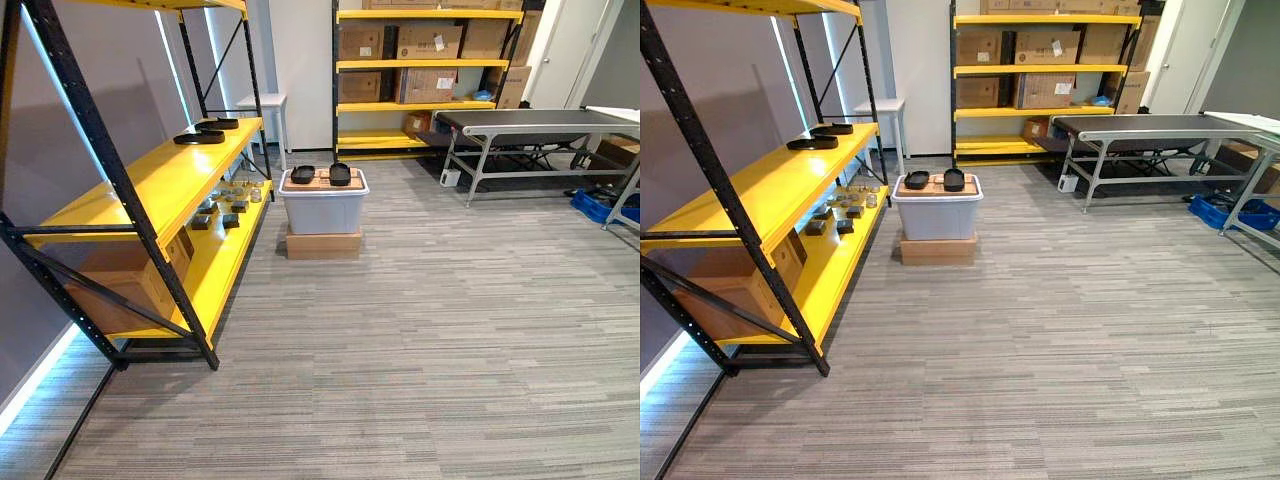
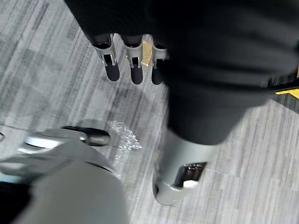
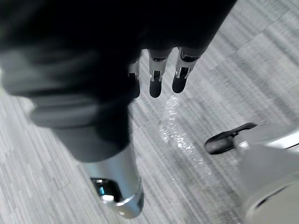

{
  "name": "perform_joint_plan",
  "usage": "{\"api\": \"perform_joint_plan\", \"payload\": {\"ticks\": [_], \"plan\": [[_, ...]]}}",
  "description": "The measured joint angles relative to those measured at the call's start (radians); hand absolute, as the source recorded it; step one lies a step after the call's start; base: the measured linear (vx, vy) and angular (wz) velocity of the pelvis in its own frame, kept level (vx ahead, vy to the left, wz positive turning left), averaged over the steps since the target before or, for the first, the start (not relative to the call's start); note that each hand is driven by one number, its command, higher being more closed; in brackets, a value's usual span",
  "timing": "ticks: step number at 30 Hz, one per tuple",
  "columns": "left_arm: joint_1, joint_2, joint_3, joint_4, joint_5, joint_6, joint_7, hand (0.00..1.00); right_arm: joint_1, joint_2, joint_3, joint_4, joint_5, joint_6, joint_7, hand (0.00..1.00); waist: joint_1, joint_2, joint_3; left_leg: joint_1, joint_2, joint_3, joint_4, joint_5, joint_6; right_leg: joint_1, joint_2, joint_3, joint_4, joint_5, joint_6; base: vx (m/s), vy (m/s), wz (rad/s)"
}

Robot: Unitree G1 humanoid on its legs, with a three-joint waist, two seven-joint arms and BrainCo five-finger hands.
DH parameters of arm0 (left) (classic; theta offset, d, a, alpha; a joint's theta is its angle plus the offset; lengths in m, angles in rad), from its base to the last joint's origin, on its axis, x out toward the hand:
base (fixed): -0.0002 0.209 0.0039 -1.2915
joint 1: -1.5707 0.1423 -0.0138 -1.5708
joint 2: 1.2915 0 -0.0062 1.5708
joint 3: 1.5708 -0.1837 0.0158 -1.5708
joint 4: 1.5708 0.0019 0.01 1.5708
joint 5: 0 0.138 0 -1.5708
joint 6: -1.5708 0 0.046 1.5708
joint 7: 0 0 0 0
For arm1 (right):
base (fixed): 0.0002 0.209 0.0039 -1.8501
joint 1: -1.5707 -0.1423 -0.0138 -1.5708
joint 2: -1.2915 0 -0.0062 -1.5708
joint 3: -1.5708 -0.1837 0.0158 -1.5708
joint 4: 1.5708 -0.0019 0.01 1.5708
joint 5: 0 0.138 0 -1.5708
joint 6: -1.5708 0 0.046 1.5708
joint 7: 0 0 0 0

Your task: Walk over and take plastic housings, then place them on the shelf

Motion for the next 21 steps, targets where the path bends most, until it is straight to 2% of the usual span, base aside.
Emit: {"api": "perform_joint_plan", "payload": {"ticks": [5, 9, 13, 21], "plan": [[-0.055, 0.036, -0.001, -0.031, 0.002, -0.026, 0.016, 0.0, -0.065, -0.048, 0.0, -0.015, -0.001, -0.003, 0.002, 0.0, -0.003, 0.015, 0.025, 0.026, 0.001, 0.009, -0.003, -0.014, -0.024, 0.035, 0.0, -0.002, -0.011, -0.005, 0.012, 0.08, -0.02, -0.05], [-0.053, 0.06, -0.001, -0.048, -0.012, -0.043, 0.018, 0.0, -0.089, -0.082, 0.001, -0.024, -0.001, -0.019, -0.001, 0.0, -0.003, 0.016, 0.034, 0.028, 0.002, 0.009, -0.007, -0.017, -0.029, 0.035, 0.0, -0.004, -0.01, -0.013, 0.025, 0.01, -0.013, -0.01], [-0.044, 0.057, 0.0, -0.048, -0.058, -0.045, 0.018, 0.0, -0.092, -0.084, 0.002, -0.025, 0.0, -0.028, -0.004, 0.0, 0.0, 0.016, 0.039, 0.029, 0.004, 0.011, -0.008, -0.018, -0.031, 0.032, 0.001, -0.003, -0.01, -0.018, 0.032, 0.0, 0.0, 0.0], [-0.032, 0.006, 0.005, -0.05, -0.079, -0.063, 0.057, 0.0, -0.09, -0.057, 0.006, -0.024, 0.018, -0.031, -0.018, 0.0, -0.001, 0.025, 0.045, 0.031, 0.009, 0.024, -0.008, -0.022, -0.038, 0.029, 0.005, 0.004, -0.01, -0.018, 0.032, -0.02, -0.017, -0.04]]}}
